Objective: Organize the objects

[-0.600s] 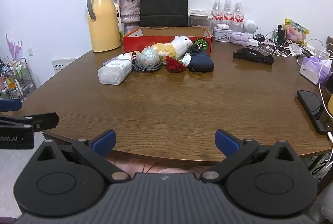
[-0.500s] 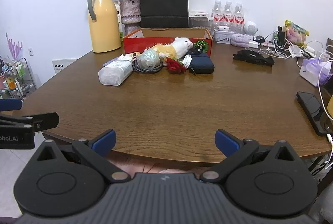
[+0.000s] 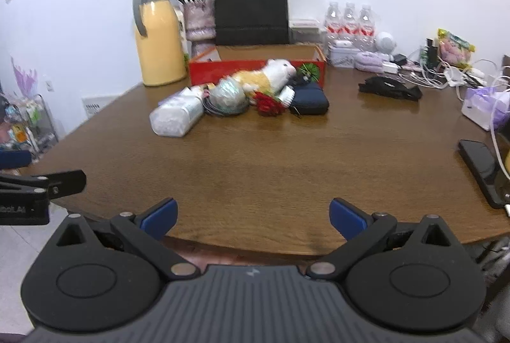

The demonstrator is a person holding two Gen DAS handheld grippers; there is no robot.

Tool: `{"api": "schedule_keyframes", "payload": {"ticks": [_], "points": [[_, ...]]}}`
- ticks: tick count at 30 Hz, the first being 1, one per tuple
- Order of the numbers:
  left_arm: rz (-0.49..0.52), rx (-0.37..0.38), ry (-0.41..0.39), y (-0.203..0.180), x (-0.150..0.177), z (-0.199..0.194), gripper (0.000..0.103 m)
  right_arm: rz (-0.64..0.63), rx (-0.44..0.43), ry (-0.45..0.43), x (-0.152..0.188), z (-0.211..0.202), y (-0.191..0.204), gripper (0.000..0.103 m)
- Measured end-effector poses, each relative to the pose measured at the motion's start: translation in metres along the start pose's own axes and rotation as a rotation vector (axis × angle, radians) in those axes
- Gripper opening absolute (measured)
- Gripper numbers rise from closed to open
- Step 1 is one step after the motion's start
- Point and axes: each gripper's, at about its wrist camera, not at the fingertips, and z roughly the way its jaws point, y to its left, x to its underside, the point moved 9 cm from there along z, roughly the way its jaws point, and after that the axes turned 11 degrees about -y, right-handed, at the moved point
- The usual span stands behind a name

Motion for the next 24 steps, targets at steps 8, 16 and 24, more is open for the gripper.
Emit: {"api": "schedule_keyframes", "payload": {"ticks": [8,16,24], "points": [[-0.069,0.007,0.039,0.017,0.008,0.044,0.098,0.029,0.007,0.006,0.009,0.038,-0.015,0.103],[-0.016,-0.005,-0.256,0.031,-0.088,0.093,0.103,-0.049,-0.057,-0.254,-0.093,0.083,-0.031,0.103],[-0.047,0.114,-0.103,0.002,-0.071,0.182,0.103,-0.143,-0.074,-0.089,-0.095,0.197,-0.034,0.103]]}}
